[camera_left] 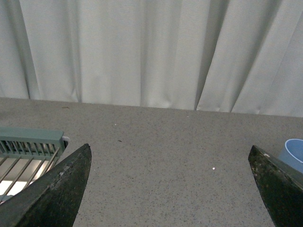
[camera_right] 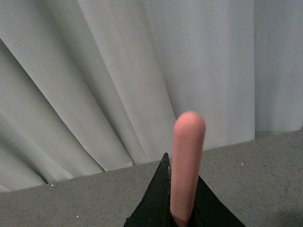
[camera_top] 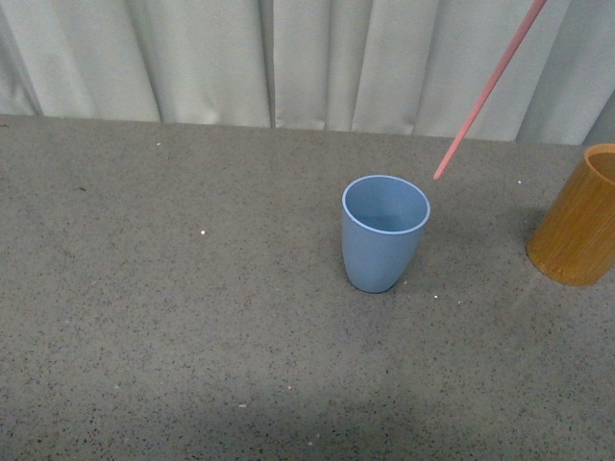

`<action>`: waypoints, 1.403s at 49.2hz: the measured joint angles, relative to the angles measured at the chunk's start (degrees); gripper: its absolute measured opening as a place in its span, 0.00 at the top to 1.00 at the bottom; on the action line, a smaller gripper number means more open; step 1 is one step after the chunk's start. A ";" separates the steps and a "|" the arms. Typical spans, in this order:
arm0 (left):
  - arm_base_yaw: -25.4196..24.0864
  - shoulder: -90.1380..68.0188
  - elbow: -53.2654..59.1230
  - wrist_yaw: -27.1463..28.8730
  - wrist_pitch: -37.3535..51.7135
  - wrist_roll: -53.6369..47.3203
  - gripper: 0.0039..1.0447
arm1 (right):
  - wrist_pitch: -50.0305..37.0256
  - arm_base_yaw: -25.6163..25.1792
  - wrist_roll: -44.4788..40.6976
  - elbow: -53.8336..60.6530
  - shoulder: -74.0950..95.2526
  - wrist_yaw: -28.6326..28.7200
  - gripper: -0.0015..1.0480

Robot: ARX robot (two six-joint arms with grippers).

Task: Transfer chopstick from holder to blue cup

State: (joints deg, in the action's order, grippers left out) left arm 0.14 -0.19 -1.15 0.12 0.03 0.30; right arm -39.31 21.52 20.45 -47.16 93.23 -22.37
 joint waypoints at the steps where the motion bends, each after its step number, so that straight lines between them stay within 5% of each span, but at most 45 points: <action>1: 0.00 0.00 0.00 0.00 0.00 0.00 0.06 | -0.24 0.07 0.17 0.13 0.46 -0.13 0.98; 47: 0.00 0.00 0.00 0.00 0.00 0.00 0.06 | -0.72 1.16 2.10 -0.26 6.43 -1.03 0.98; 69: 0.00 0.00 0.00 0.02 0.00 0.00 0.06 | -1.38 1.29 0.28 -0.39 5.60 -4.15 0.15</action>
State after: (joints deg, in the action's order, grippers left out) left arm 0.14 -0.19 -1.15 0.14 0.03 0.30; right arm -40.69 22.81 20.73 -47.55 98.83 -26.52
